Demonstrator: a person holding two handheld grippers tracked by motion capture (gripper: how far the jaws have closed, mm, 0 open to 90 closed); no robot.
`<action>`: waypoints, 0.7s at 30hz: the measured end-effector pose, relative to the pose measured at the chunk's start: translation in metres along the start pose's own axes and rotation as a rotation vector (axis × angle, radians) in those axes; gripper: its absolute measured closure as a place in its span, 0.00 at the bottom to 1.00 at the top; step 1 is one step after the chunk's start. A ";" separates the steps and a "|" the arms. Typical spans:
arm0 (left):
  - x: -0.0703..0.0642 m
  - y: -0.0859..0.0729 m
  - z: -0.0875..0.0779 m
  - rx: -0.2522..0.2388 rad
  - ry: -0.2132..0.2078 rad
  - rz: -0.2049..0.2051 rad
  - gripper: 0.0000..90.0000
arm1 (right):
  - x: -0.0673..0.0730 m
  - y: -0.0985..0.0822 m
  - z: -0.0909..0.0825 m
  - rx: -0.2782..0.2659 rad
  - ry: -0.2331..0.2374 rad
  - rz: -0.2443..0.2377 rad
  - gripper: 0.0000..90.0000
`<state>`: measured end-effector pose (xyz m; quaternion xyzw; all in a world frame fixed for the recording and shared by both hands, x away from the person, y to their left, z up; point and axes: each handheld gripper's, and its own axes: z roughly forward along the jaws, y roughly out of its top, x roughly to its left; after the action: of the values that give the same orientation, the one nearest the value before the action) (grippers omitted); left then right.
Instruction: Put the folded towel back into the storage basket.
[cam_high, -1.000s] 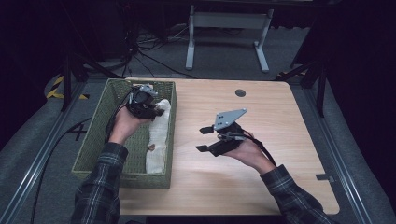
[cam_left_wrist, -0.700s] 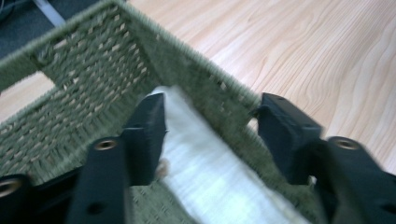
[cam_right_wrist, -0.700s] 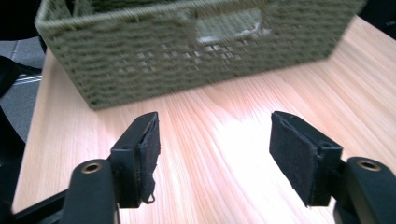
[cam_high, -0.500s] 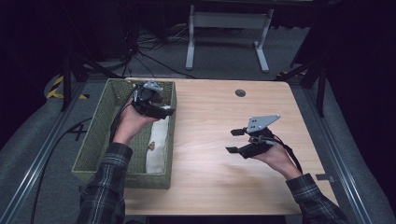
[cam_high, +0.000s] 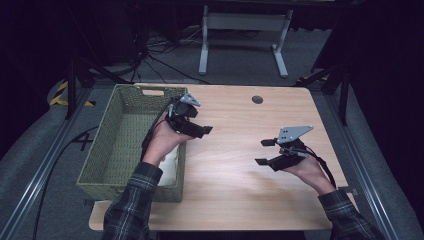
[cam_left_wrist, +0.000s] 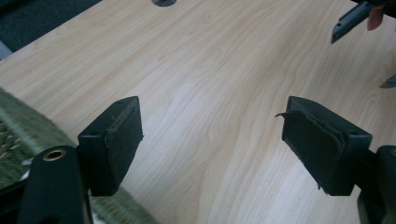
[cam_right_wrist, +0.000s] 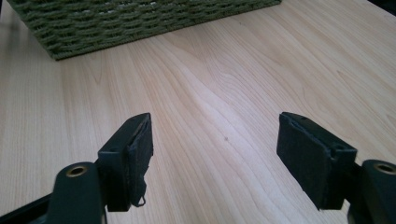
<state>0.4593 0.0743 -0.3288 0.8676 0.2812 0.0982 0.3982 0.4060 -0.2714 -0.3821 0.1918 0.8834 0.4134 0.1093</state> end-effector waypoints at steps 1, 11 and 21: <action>0.000 0.000 0.000 0.000 0.000 0.000 0.23 | 0.000 0.000 0.000 0.000 0.000 0.000 0.31; -0.044 -0.008 0.019 0.001 -0.031 0.014 0.21 | -0.001 -0.028 -0.011 0.018 -0.029 0.029 0.29; -0.091 -0.024 0.047 0.031 -0.082 0.066 0.20 | 0.009 -0.065 -0.020 0.075 -0.045 0.057 0.28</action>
<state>0.3931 0.0059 -0.3734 0.8858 0.2374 0.0713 0.3922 0.3743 -0.3195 -0.4199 0.2302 0.8898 0.3784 0.1099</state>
